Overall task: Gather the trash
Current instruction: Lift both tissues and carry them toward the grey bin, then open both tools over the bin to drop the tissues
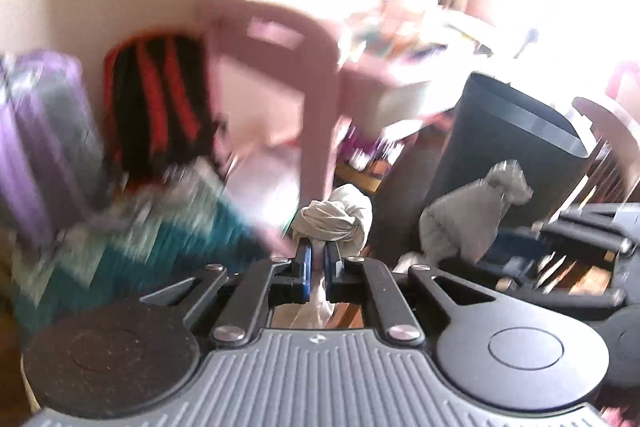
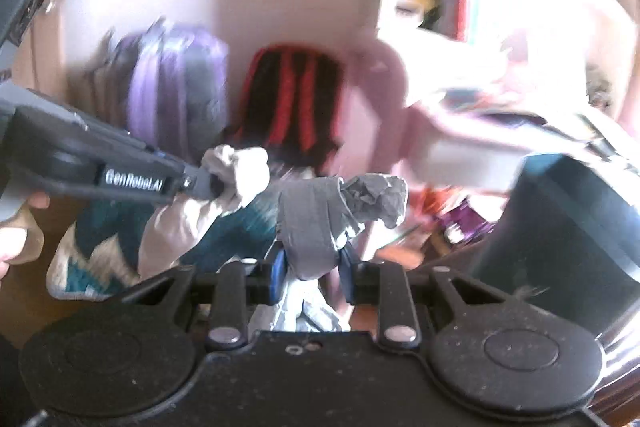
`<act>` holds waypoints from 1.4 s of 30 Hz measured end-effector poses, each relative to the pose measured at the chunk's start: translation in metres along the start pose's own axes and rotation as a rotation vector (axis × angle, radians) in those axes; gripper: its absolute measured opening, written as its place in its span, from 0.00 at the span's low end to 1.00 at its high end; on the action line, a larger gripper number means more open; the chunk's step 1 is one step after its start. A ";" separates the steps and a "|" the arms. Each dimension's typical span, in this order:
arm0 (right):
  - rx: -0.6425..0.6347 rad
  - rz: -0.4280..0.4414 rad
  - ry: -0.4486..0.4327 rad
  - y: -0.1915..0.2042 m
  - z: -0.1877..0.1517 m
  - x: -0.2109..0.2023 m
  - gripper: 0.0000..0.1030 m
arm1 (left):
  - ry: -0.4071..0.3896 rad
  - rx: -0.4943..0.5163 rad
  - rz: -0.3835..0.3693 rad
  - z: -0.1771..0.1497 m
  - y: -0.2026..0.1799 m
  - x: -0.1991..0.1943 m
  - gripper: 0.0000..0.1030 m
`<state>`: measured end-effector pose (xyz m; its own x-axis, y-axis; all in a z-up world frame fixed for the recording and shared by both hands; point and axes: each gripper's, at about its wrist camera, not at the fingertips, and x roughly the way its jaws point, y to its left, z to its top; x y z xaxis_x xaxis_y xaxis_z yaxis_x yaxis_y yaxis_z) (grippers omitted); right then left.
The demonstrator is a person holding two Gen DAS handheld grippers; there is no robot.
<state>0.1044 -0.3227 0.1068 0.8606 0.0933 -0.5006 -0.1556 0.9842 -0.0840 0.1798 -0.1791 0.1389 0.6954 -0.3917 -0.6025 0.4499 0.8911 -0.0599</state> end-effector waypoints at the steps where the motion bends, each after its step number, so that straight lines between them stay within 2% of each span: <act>1: 0.014 -0.020 -0.020 -0.013 0.007 -0.007 0.26 | -0.032 0.003 -0.013 0.016 -0.011 -0.003 0.06; 4: 0.052 -0.089 -0.066 -0.049 0.022 -0.022 0.26 | -0.095 0.027 -0.050 0.054 -0.044 -0.008 0.06; 8: 0.111 -0.181 -0.090 -0.101 0.040 -0.032 0.26 | -0.149 0.108 -0.057 0.093 -0.094 0.000 0.06; 13: 0.164 -0.289 -0.110 -0.163 0.058 -0.041 0.26 | -0.161 0.148 -0.106 0.137 -0.153 0.023 0.06; 17: 0.206 -0.360 -0.109 -0.205 0.058 -0.039 0.26 | -0.155 0.144 -0.144 0.162 -0.188 0.052 0.06; 23: 0.271 -0.399 -0.043 -0.250 0.042 -0.021 0.26 | -0.138 0.172 -0.184 0.186 -0.236 0.102 0.06; 28: 0.276 -0.391 0.025 -0.263 0.028 0.004 0.26 | -0.094 0.148 -0.241 0.190 -0.259 0.135 0.06; 35: 0.294 -0.383 0.120 -0.265 0.015 0.029 0.27 | 0.056 0.153 -0.194 0.162 -0.264 0.199 0.06; 38: 0.310 -0.360 0.155 -0.265 0.010 0.037 0.27 | 0.103 0.186 -0.147 0.150 -0.264 0.215 0.06; 42: 0.325 -0.367 0.189 -0.266 0.005 0.044 0.30 | 0.133 0.197 -0.146 0.141 -0.261 0.223 0.06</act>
<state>0.1862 -0.5795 0.1109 0.7230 -0.2656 -0.6377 0.3239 0.9457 -0.0267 0.2960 -0.5312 0.1324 0.5417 -0.4673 -0.6987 0.6489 0.7609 -0.0058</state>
